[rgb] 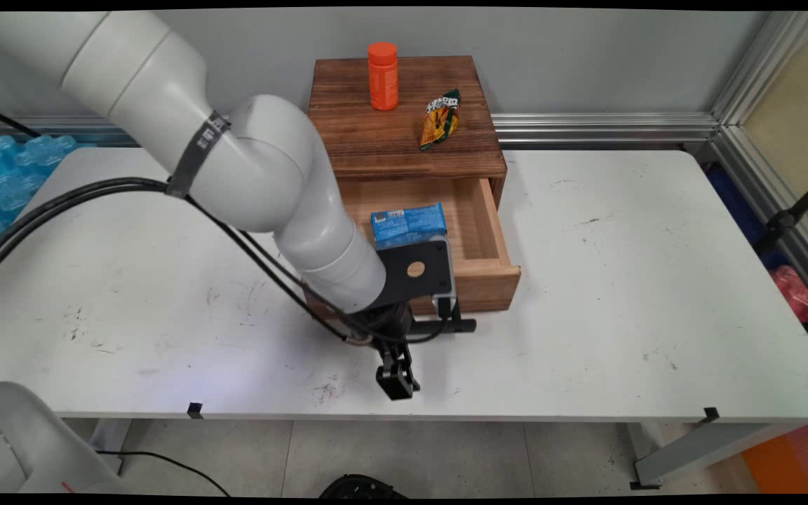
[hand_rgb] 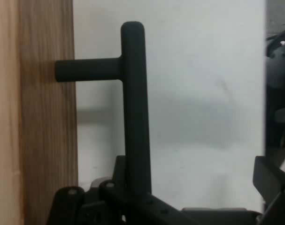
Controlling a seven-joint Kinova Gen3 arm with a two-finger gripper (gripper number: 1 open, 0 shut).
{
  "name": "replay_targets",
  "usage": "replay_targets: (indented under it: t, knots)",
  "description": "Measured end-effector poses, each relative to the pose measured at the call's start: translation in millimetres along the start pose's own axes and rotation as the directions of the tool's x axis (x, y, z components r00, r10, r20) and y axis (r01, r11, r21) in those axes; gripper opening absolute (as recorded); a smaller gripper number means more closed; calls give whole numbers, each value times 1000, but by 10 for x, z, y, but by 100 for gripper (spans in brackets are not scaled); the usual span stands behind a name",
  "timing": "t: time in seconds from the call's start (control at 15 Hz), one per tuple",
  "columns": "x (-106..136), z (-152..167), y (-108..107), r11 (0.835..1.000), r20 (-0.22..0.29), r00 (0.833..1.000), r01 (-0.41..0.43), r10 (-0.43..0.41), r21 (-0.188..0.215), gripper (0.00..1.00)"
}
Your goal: Open the drawer
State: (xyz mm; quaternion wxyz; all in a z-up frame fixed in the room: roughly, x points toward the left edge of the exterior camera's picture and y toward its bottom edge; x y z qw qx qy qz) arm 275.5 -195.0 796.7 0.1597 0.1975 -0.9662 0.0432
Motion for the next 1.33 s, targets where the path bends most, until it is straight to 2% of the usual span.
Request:
replay_targets:
  t: [0.73, 1.33]
  knots:
    - [53, -110, 562, 998, -18, 1000, 19, -20, -53, 100]
    - [97, -173, 790, 997, -29, 999, 43, -45, -70, 100]
